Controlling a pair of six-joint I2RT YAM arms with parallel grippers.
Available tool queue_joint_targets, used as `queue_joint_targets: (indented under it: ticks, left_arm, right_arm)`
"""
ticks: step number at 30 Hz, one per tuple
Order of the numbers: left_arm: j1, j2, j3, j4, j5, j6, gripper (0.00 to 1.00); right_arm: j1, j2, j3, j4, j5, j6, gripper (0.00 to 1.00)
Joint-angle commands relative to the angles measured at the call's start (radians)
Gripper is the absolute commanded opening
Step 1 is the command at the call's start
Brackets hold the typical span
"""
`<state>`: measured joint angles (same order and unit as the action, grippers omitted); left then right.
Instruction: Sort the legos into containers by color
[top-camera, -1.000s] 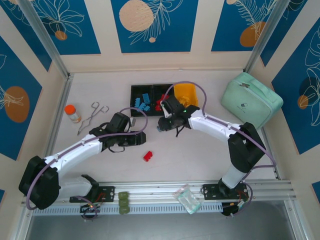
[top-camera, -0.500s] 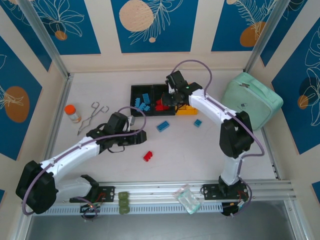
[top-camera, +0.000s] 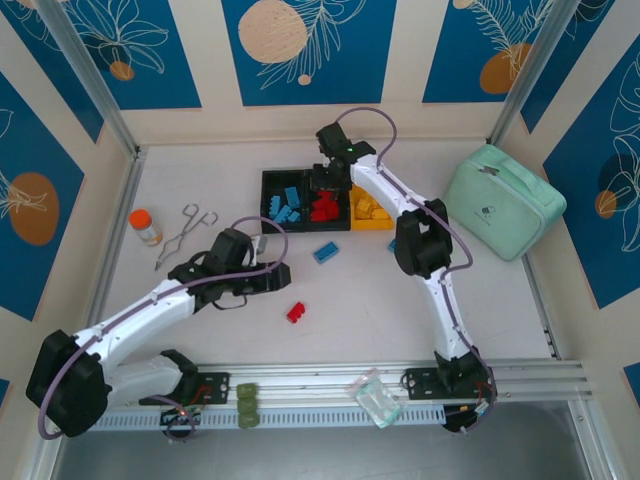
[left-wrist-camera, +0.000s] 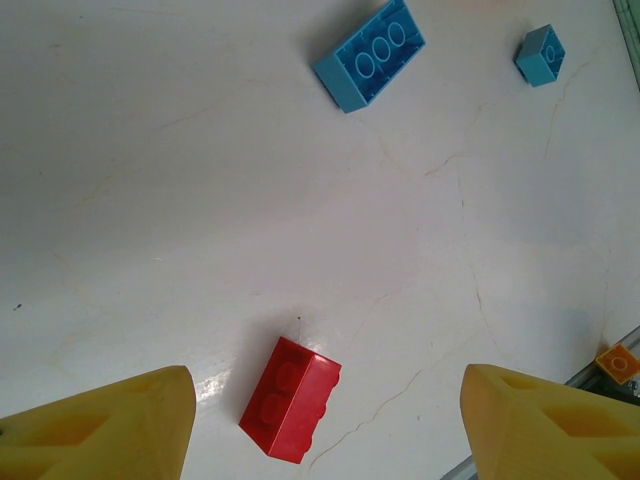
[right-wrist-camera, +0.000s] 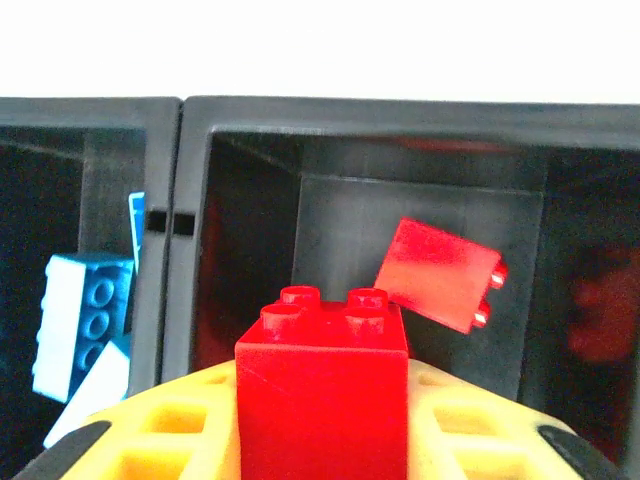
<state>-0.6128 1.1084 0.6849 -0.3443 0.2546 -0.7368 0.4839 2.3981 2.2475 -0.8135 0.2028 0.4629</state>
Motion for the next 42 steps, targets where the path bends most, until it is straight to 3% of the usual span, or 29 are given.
queue_joint_targets:
  ticks: [1,6,10,14,28,36,42]
  left_arm:
    - [0.000,-0.029,-0.017,-0.015,-0.001,-0.016,0.70]
    - [-0.001,-0.043,-0.028,-0.018,-0.009,-0.022,0.70]
    - [-0.001,-0.036,-0.029,-0.016,-0.007,-0.022,0.70]
    - [-0.001,-0.025,-0.029,-0.012,0.003,-0.017,0.70]
    - [-0.014,0.061,0.056,-0.133,0.016,0.127,0.69]
    - [-0.045,0.142,0.128,-0.210,0.025,0.215,0.64]
    - [-0.087,0.225,0.185,-0.266,0.011,0.280,0.62]
  right_arm:
    - [-0.016,0.080,0.124,-0.092,-0.046,0.031,0.34]
    - [-0.019,0.156,0.233,-0.143,-0.051,0.045,0.40]
    - [-0.018,0.143,0.230,-0.143,-0.051,0.047,0.52]
    - [-0.011,0.062,0.160,-0.125,-0.037,0.030,0.54]
    - [0.036,-0.576,-0.584,0.197,-0.096,0.032,0.54]
    - [0.055,-0.935,-1.005,0.270,-0.177,0.075,0.62]
    - [0.059,-1.210,-1.244,0.217,-0.291,0.126,0.64]
